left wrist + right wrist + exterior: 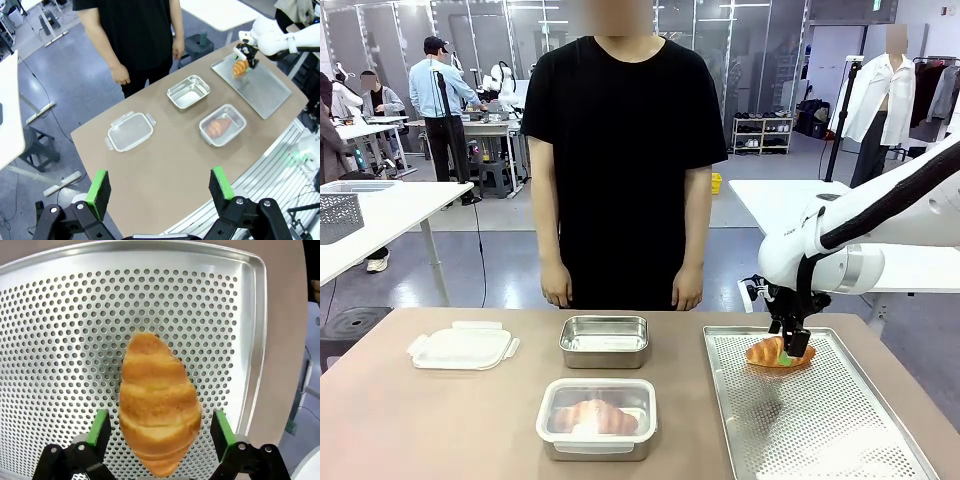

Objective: Place the bread into the airtight container.
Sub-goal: Pick up a Butter Roll and place it into an empty Airtight Container.

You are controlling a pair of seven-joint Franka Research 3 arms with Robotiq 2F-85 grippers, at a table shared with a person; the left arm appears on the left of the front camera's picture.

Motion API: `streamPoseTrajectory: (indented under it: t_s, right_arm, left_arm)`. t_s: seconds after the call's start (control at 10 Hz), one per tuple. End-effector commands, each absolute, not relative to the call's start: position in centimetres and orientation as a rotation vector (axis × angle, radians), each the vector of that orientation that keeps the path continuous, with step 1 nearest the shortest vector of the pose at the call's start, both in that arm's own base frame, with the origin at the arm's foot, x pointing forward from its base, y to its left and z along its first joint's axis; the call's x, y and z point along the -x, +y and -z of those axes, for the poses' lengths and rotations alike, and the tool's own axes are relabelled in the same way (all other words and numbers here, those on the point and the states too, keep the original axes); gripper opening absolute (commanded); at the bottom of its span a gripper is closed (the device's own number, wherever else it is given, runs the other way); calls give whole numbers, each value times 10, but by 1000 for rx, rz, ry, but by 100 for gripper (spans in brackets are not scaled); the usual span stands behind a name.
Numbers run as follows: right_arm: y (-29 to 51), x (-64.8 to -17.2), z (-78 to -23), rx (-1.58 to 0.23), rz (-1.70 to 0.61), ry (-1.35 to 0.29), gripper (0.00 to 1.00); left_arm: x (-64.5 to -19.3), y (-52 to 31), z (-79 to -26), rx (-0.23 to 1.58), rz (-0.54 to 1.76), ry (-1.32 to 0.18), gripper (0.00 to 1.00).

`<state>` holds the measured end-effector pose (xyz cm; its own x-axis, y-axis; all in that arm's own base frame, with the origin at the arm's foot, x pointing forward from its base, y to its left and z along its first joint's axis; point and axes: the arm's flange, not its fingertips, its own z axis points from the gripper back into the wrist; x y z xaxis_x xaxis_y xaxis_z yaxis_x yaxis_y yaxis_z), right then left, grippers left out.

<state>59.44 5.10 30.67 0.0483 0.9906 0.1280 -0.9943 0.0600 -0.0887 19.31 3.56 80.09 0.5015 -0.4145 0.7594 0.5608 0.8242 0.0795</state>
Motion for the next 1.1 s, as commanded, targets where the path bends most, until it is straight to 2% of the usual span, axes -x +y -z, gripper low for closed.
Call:
streamPoseTrajectory:
  t_s: [0.0,0.4,0.5,0.6,0.7,1.0]
  right_arm:
    - [53,-604,-304,-36,-1487,-130,100]
    - [55,-609,-293,-18,-1492,-104,85]
    - [55,-608,-293,-17,-1496,-107,74]
    - [54,-607,-295,-12,-1496,-109,70]
    - [54,-605,-297,-6,-1496,-112,58]
    - [53,-594,-324,36,-1486,-94,56]
  left_arm:
    - [-193,34,-804,197,605,-865,100]
    - [-193,34,-804,197,605,-865,100]
    - [-193,34,-804,197,605,-865,100]
    - [-193,34,-804,197,605,-865,100]
    - [-193,34,-804,197,605,-865,100]
    - [-193,34,-804,197,605,-865,100]
